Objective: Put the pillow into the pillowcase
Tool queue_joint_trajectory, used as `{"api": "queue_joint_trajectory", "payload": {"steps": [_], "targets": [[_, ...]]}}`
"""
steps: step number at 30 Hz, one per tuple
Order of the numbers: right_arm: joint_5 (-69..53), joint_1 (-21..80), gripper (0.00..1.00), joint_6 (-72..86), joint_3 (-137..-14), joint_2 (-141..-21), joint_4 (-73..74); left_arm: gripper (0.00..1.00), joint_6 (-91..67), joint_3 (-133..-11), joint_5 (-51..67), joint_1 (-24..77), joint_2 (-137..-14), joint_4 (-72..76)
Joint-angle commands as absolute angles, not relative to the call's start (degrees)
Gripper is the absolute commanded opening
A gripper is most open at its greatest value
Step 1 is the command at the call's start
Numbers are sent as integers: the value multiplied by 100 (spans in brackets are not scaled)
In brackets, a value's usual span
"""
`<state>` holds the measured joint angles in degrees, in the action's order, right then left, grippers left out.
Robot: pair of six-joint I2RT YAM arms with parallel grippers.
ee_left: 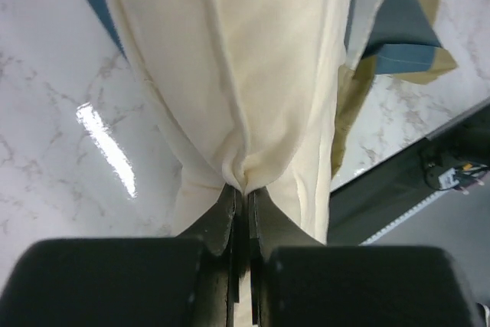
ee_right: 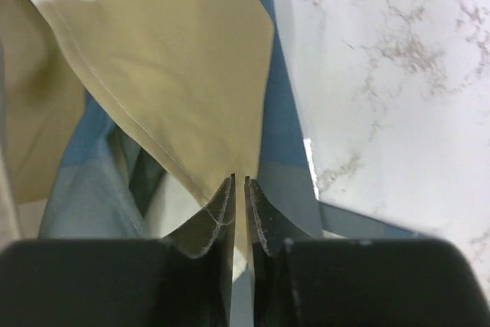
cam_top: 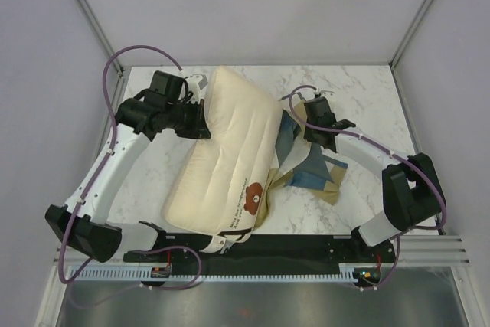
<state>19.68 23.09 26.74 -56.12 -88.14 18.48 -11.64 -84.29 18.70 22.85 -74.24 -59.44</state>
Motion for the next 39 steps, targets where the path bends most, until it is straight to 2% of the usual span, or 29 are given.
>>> {"api": "queue_joint_trajectory", "payload": {"steps": [1, 4, 7, 8, 10, 11, 13, 16, 17, 19, 20, 21, 24, 27, 32, 35, 37, 39], "targets": [[1942, 2294, 15, 2847, -5994, -8930, 1362, 2, -870, -8359, 907, 2347, -7637, -6144], [1776, 2189, 4, 2883, -6204, -8991, 1327, 2, -826, -8297, 221, 2347, -7962, -6135], [1443, 1943, 5, 2865, -6442, -9096, 1318, 2, -817, -8323, -428, 2355, -8305, -6074], [1337, 1847, 17, 2848, -6495, -9105, 1344, 2, -809, -8341, -613, 2355, -8514, -6047], [1144, 1644, 32, 2804, -6522, -9009, 1371, 2, -835, -8376, -1244, 2364, -8735, -5960], [1143, 1583, 48, 2821, -6469, -8930, 1397, 2, -844, -8419, -1422, 2364, -8876, -5959], [1064, 1381, 56, 2839, -6145, -8571, 1415, 2, -914, -8481, -1747, 2382, -9175, -5959], [1028, 1073, 76, 2953, -5504, -7886, 1520, 4, -1028, -8525, -2134, 2417, -9386, -5924], [1020, 985, 92, 2988, -5345, -7710, 1573, 7, -1054, -8525, -2231, 2417, -9422, -5924], [1020, 844, 98, 3058, -5011, -7235, 1748, 23, -1099, -8525, -2399, 2426, -9483, -5924], [1011, 809, 98, 3085, -4931, -7112, 1827, 31, -1107, -8517, -2382, 2426, -9466, -5906], [1002, 765, 98, 3128, -4844, -6962, 1915, 45, -1116, -8525, -2356, 2434, -9457, -5915], [889, 730, 97, 3295, -4746, -6899, 2205, 69, -1151, -8543, -2347, 2522, -9291, -5880], [660, 721, 94, 3489, -4493, -6847, 2320, 78, -1082, -8543, -2145, 2802, -8869, -5679], [413, 729, 94, 3902, -3904, -6723, 2101, 79, -949, -8718, -1364, 3785, -8438, -5195], [352, 721, 93, 4069, -3841, -6959, 2039, 86, -1046, -8903, -775, 4191, -8542, -4791], [343, 721, 92, 4078, -3849, -7127, 2039, 100, -1203, -9122, -136, 4297, -8814, -4642], [343, 721, 90, 4017, -3841, -7285, 2030, 100, -1300, -9280, 217, 4464, -9226, -4544]]}}
